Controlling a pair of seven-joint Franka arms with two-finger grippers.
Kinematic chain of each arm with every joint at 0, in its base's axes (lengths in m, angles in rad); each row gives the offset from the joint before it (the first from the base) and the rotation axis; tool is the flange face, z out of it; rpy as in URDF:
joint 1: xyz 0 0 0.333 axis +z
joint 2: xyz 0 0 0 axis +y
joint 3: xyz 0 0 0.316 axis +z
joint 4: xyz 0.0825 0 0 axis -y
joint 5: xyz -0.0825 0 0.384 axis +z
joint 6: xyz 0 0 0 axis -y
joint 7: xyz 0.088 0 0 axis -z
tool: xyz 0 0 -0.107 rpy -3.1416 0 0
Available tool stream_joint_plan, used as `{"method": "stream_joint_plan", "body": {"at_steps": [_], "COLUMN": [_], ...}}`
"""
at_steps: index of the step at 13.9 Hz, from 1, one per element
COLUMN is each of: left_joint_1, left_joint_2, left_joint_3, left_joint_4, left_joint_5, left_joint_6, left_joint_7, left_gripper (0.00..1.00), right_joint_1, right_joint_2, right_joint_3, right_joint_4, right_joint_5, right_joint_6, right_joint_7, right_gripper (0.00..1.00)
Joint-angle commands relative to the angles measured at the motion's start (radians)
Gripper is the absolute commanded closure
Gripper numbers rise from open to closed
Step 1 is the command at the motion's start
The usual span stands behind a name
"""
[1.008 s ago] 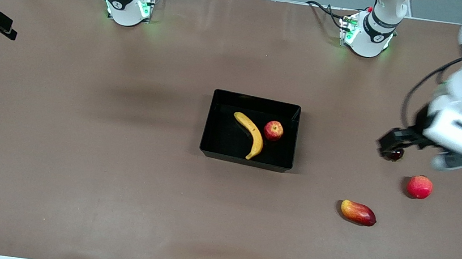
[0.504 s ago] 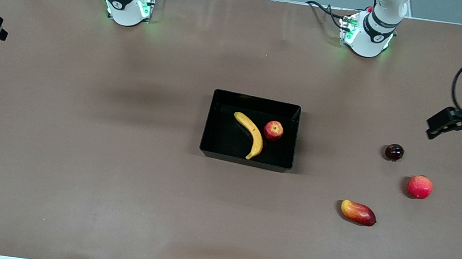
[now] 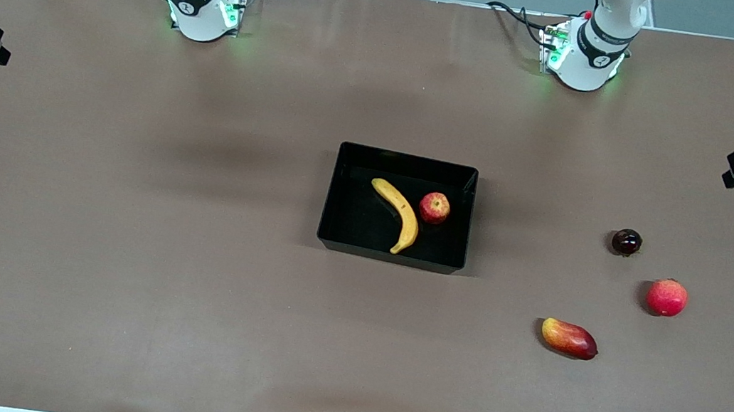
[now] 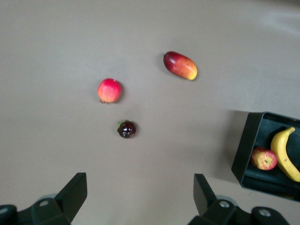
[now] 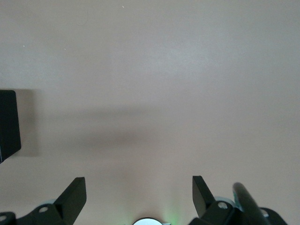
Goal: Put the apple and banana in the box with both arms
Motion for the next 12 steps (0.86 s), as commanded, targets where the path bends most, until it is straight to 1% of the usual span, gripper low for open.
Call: {"method": "stream_joint_plan", "body": {"at_steps": [1, 2, 3, 5, 7, 8, 9, 12], "left_joint_1": [-0.123, -0.174, -0.189, -0.124, -0.122, -0.123, -0.119, -0.119], "left_joint_2": [-0.076, -0.094, -0.111, -0.118, -0.110, -0.116, -0.113, -0.099], "left_joint_3": [0.098, 0.115, 0.138, 0.100, 0.090, 0.074, 0.054, 0.050], "left_joint_4": [-0.090, -0.099, -0.116, -0.120, -0.116, -0.130, -0.122, -0.095], "left_joint_5": [-0.017, -0.016, -0.015, -0.023, -0.023, -0.023, -0.023, -0.025], "left_joint_6": [0.001, 0.001, 0.002, -0.001, -0.002, -0.004, -0.001, 0.002], "left_joint_7": [-0.001, -0.022, -0.042, -0.026, -0.045, -0.054, -0.058, -0.058], "left_gripper": [0.00, 0.00, 0.00, 0.00, 0.00, 0.00, 0.00, 0.00], "right_joint_1": [-0.015, -0.015, -0.015, -0.015, -0.016, -0.016, -0.016, -0.016], "right_joint_2": [-0.002, -0.002, -0.002, -0.002, -0.002, -0.002, -0.002, -0.002], "right_joint_3": [0.009, 0.009, 0.009, 0.009, 0.009, 0.009, 0.009, 0.009], "right_joint_4": [0.010, 0.010, 0.010, 0.010, 0.010, 0.010, 0.008, 0.010], "right_joint_5": [-0.009, -0.009, -0.009, -0.009, -0.009, -0.009, -0.009, -0.007], "right_joint_6": [-0.002, -0.002, -0.002, -0.003, -0.005, -0.005, -0.006, -0.008], "right_joint_7": [-0.015, -0.015, -0.015, -0.015, -0.015, -0.015, -0.015, -0.013], "right_gripper": [0.00, 0.00, 0.00, 0.00, 0.00, 0.00, 0.00, 0.00]}}
